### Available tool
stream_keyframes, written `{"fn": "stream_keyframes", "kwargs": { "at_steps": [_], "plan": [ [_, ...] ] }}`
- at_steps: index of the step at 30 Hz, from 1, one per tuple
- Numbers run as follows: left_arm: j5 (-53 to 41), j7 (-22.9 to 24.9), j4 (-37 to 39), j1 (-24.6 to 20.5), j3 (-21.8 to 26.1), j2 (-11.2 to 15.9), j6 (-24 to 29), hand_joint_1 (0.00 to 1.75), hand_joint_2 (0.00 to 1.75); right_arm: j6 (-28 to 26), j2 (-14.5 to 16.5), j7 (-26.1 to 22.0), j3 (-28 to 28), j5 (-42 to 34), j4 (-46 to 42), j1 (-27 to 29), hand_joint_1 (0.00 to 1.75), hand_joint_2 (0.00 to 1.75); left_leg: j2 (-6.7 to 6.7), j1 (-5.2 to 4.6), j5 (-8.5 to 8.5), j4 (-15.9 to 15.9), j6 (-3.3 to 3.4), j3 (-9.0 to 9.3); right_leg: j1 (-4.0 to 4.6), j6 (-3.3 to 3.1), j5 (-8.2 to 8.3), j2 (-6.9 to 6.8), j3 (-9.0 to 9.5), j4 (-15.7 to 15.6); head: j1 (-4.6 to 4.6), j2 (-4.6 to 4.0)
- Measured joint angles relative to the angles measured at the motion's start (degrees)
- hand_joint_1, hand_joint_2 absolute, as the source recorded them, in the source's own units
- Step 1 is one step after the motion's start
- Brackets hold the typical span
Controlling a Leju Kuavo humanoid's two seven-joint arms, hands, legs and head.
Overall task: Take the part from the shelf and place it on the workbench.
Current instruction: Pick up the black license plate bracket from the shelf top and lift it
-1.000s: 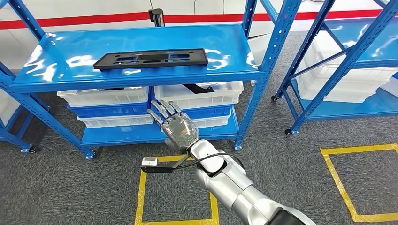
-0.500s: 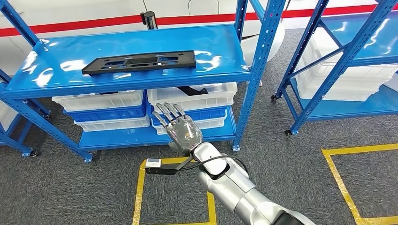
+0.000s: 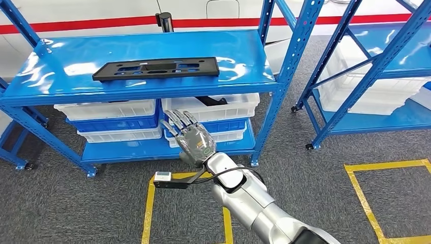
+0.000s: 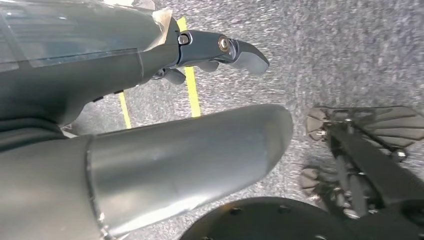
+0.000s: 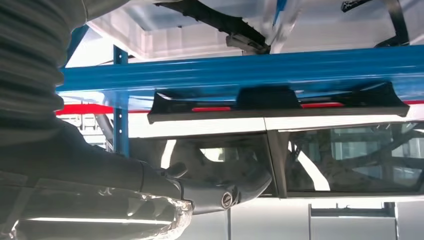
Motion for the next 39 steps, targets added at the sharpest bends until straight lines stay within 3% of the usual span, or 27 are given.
{"fn": "stream_keyframes", "kwargs": {
  "at_steps": [2, 3, 5, 7, 9, 12, 13, 16, 17, 19, 21, 27, 28, 30, 31, 32, 33, 35, 36, 37, 39],
  "plan": [
    [0.00, 0.02, 0.00, -0.06, 0.05, -0.04, 0.01, 0.00, 0.00, 0.00, -0.21, -0.03, -0.01, -0.08, 0.11, 0.24, 0.00, 1.75, -0.06, -0.01, -0.21, 0.02, 0.05, 0.08, -0.19, 0.26, -1.64, 0.00, -3.94, 6.40, 0.01, 0.00],
    [0.00, 0.04, 0.00, -0.04, 0.07, -0.08, 0.01, 0.00, 0.00, 0.00, -0.30, -0.03, -0.01, -0.08, 0.16, 0.35, 0.00, 1.75, -0.12, 0.01, -0.35, 0.04, -0.02, 0.19, -0.29, 0.71, -1.21, -0.02, -4.62, 6.90, 0.01, 0.00],
    [0.00, 0.10, 0.00, 0.00, 0.09, -0.23, 0.01, 0.00, 0.00, 0.00, -0.34, -0.03, -0.01, -0.08, 0.19, 0.41, 0.00, 1.75, -0.24, 0.08, -0.77, 0.14, -0.41, 0.64, -0.65, 1.91, 2.08, -0.16, -2.39, 1.00, 0.02, 0.00],
    [0.00, 0.15, 0.00, -0.02, 0.10, -0.30, 0.01, 0.00, 0.00, 0.00, -0.32, -0.04, -0.01, -0.08, 0.21, 0.36, 0.00, 1.75, -0.36, -0.06, -1.41, 0.50, -1.09, 0.94, -0.98, 2.33, 5.30, -0.45, 1.02, -6.63, 0.05, 0.00],
    [0.00, 0.16, 0.00, -0.04, 0.13, -0.28, 0.03, 0.00, 0.00, 0.00, -0.29, -0.04, -0.01, -0.08, 0.23, 0.35, 0.00, 1.75, -0.39, -0.16, -1.94, 0.77, -1.76, 0.98, -0.89, 1.54, 6.14, -0.51, 2.27, -9.21, 0.02, 0.00],
    [0.00, 0.17, 0.00, -0.06, 0.15, -0.28, 0.10, 0.00, 0.00, -0.05, -0.21, -0.03, -0.02, -0.05, 0.23, 0.24, 0.00, 1.75, -0.32, 0.31, -2.65, 1.17, -2.67, 0.99, -0.93, 0.08, 6.05, -0.27, 2.70, -9.35, -0.07, 0.00],
    [0.00, 0.18, 0.00, -0.08, 0.16, -0.31, 0.12, 0.00, 0.00, -0.13, -0.15, -0.03, -0.02, 0.00, 0.23, 0.17, 0.00, 1.75, -0.31, 0.43, -3.53, 2.60, -2.96, 0.39, -1.08, -0.33, 5.97, -0.23, 2.97, -9.45, -0.14, 0.00],
    [-0.03, 0.21, 0.00, -0.06, 0.19, -0.38, 0.17, 0.00, 0.00, -0.36, -0.02, -0.04, -0.01, 0.24, 0.33, 0.11, 0.00, 1.75, -0.30, 0.57, -8.09, 13.04, -3.59, -4.99, -0.98, -1.20, 5.52, -0.23, 3.56, -9.53, -0.30, 0.00],
    [-0.07, 0.23, 0.00, -0.01, 0.21, -0.38, 0.21, 0.00, 0.00, -0.41, -0.01, -0.04, -0.01, 0.27, 0.43, 0.16, 0.00, 1.75, -0.30, 0.57, -8.84, 16.00, -3.67, -6.84, -0.85, -1.35, 5.40, -0.21, 3.67, -9.53, -0.30, 0.00],
    [-0.14, 0.25, 0.00, 0.06, 0.29, -0.38, 0.30, 0.00, 0.00, -0.48, -0.01, -0.04, -0.01, 0.27, 0.61, 0.25, 0.00, 1.75, -0.30, 0.57, -8.10, 17.48, -3.57, -8.40, -0.67, -1.48, 5.19, -0.14, 3.88, -9.52, -0.31, 0.00],
    [-0.18, 0.25, 0.00, 0.06, 0.33, -0.38, 0.33, 0.00, 0.00, -0.50, -0.01, -0.05, -0.01, 0.27, 0.67, 0.28, 0.00, 1.75, -0.30, 0.57, -7.06, 16.59, -3.45, -8.29, -0.62, -1.48, 5.09, -0.08, 4.00, -9.52, -0.31, 0.00],
    [-0.19, 0.25, 0.00, 0.06, 0.34, -0.38, 0.33, 0.00, 0.00, -0.51, -0.01, -0.05, -0.01, 0.27, 0.68, 0.28, 0.00, 1.75, -0.30, 0.56, -6.61, 16.01, -3.41, -8.07, -0.61, -1.47, 5.06, -0.06, 4.05, -9.52, -0.31, 0.00],
    [-0.22, 0.25, 0.00, 0.05, 0.37, -0.38, 0.33, 0.00, 0.00, -0.52, -0.01, -0.05, -0.02, 0.27, 0.69, 0.27, 0.00, 1.75, -0.30, 0.56, -5.83, 14.87, -3.34, -7.58, -0.60, -1.46, 5.02, -0.02, 4.14, -9.52, -0.31, 0.00],
    [-0.36, 0.25, 0.00, -0.02, 0.43, -0.32, 0.31, 0.00, 0.00, -0.68, 0.05, -0.03, -0.04, 0.27, 0.72, 0.08, 0.00, 1.75, -0.30, 0.32, -2.74, 7.60, -2.67, -4.12, -0.39, -1.19, 4.70, 0.13, 4.59, -9.57, -0.29, 0.00],
    [-0.50, 0.25, 0.00, -0.06, 0.46, -0.26, 0.30, 0.00, 0.00, -0.81, 0.09, -0.01, -0.12, 0.27, 0.74, -0.04, 0.00, 1.75, -0.31, 0.03, -1.46, 4.09, -2.13, -2.39, -0.31, -0.75, 4.50, 0.20, 4.84, -9.73, -0.28, 0.00],
    [-0.70, 0.24, 0.00, -0.12, 0.48, -0.21, 0.25, 0.00, 0.00, -0.99, 0.13, 0.07, -0.28, 0.28, 0.76, -0.20, 0.00, 1.75, -0.27, -0.12, -0.53, 0.93, -1.37, -0.58, -0.21, -0.36, 3.44, 0.18, 3.98, -7.79, -0.24, 0.00],
    [-0.87, 0.24, 0.00, -0.18, 0.48, -0.20, 0.21, 0.00, 0.00, -1.13, -0.02, 0.18, -0.48, 0.33, 0.83, -0.08, 0.00, 1.75, -0.28, -0.23, -0.61, 0.27, -0.85, 0.08, -0.19, 0.25, 2.37, 0.12, 1.45, -3.88, -0.21, 0.00],
    [-1.11, 0.22, 0.00, -0.25, 0.49, -0.27, 0.14, 0.00, 0.00, -1.27, -0.31, 0.37, -0.82, 0.42, 0.95, 0.23, 0.00, 1.75, -0.33, -0.07, -0.90, -0.54, -0.29, 1.50, -0.51, 1.57, 2.24, -0.05, -1.90, 0.17, -0.13, 0.00],
    [-1.11, 0.22, 0.00, -0.26, 0.49, -0.31, 0.14, 0.00, 0.00, -1.27, -0.45, 0.41, -0.87, 0.45, 1.00, 0.42, 0.00, 1.75, -0.43, -0.10, -1.34, -0.43, -0.52, 1.83, -0.76, 2.27, 3.82, -0.18, -1.70, -1.73, -0.11, 0.00],
    [-1.12, 0.22, 0.00, -0.26, 0.49, -0.29, 0.14, 0.00, 0.00, -1.27, -0.45, 0.41, -0.87, 0.45, 1.01, 0.38, 0.00, 1.75, -0.48, -0.21, -1.74, -0.22, -0.85, 2.05, -0.90, 2.51, 5.49, -0.31, 0.12, -5.59, -0.12, 0.00],
    [-1.15, 0.22, 0.00, -0.32, 0.49, -0.20, 0.14, 0.00, 0.00, -1.29, -0.43, 0.41, -0.89, 0.48, 1.02, 0.39, 0.00, 1.75, -0.53, -0.39, -2.38, 0.09, -1.50, 2.22, -0.94, 1.84, 6.88, -0.42, 2.03, -9.48, -0.20, 0.00]
  ]
}}
